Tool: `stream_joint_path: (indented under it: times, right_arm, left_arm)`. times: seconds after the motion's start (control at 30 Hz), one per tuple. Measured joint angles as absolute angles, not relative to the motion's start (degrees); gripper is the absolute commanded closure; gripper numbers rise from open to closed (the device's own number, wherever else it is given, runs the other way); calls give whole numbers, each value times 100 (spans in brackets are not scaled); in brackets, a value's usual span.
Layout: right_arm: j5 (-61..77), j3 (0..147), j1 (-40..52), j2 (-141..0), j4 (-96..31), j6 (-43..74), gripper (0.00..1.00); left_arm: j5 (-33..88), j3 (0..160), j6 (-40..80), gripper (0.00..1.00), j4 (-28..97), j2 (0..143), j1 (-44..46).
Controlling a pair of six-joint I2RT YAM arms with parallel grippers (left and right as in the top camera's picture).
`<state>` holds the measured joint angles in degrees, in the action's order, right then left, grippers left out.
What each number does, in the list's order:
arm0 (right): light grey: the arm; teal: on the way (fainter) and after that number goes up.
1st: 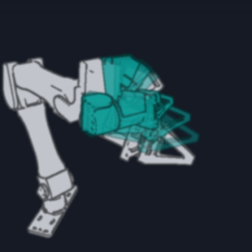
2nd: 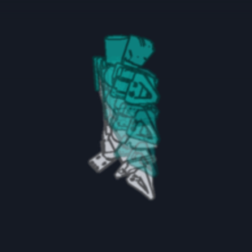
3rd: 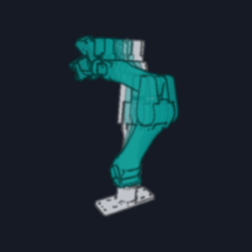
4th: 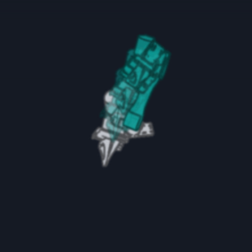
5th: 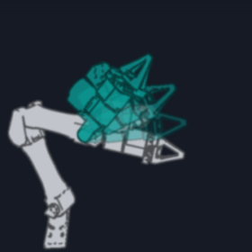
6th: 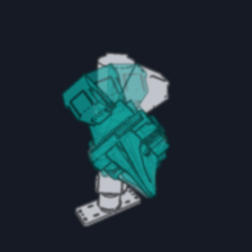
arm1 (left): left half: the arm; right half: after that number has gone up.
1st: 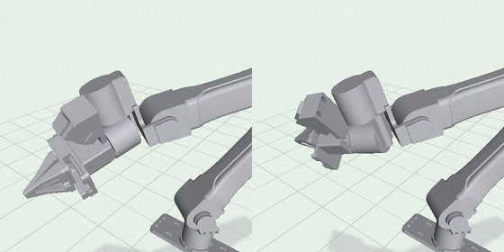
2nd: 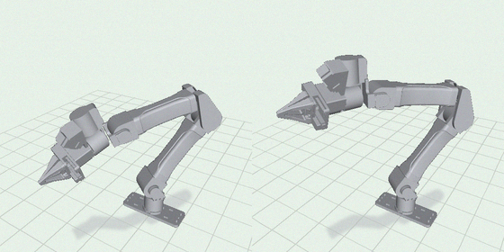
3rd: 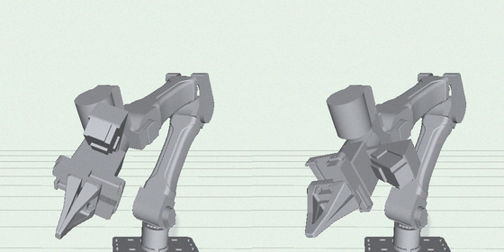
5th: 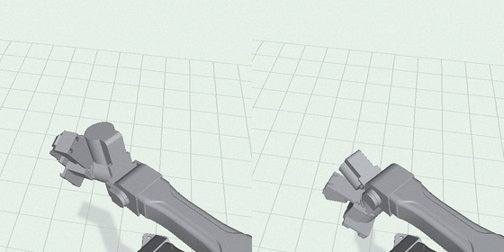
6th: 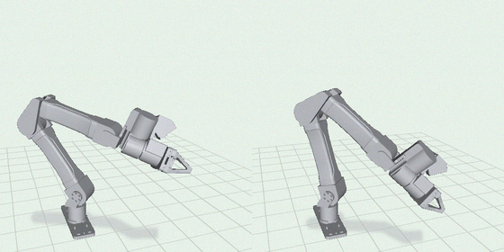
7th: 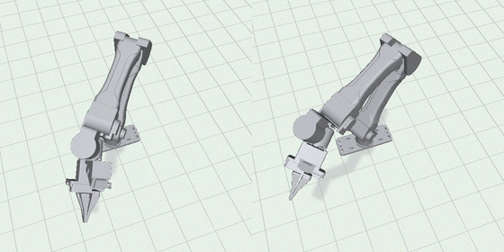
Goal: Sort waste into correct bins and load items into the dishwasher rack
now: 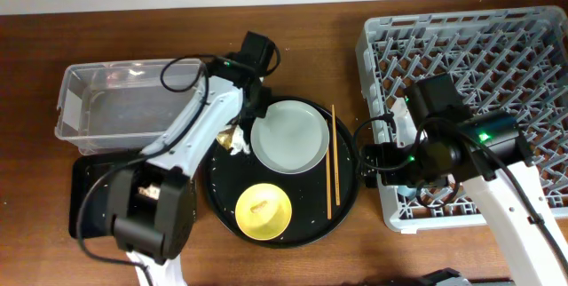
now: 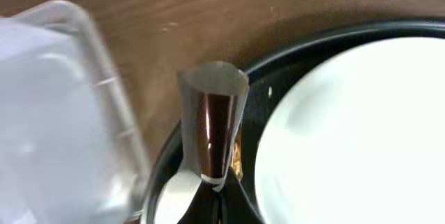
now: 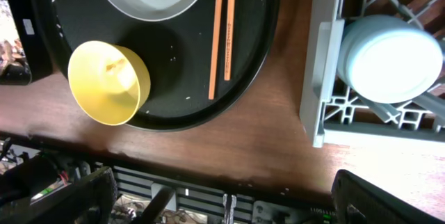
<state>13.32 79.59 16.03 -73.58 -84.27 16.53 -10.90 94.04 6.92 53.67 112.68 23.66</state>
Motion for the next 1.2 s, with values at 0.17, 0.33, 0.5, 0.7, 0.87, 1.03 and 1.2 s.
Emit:
stream_joint_path:
  times: [0.17,0.33,0.5,0.7,0.87,1.03,1.2]
  right_arm:
    - [1334,7959,1603,-7358,-8521,1651,2]
    - [1334,7959,1601,-7358,-8543,1651,2]
    - [1332,7959,1601,-7358,-8569,1649,2]
    - [1328,7959,1601,-7358,-8565,1651,2]
    - [1334,7959,1603,-7358,-8567,1649,2]
    - [1332,7959,1603,-7358,-8569,1651,2]
    - [1332,7959,1603,-7358,-8565,1649,2]
  left_arm:
    - [-1782,9810,864,100,5671,10274,1684]
    - [-2300,9815,1004,39,5496,10713,231]
    - [-1483,9817,1044,46,6379,10774,515]
    - [-1052,8674,1931,45,6313,10549,2018]
    - [-882,6639,2604,64,4495,10558,2045]
    - [-766,6488,2692,72,4145,10558,2049]
    - [-340,6740,2731,40,4635,10060,2045]
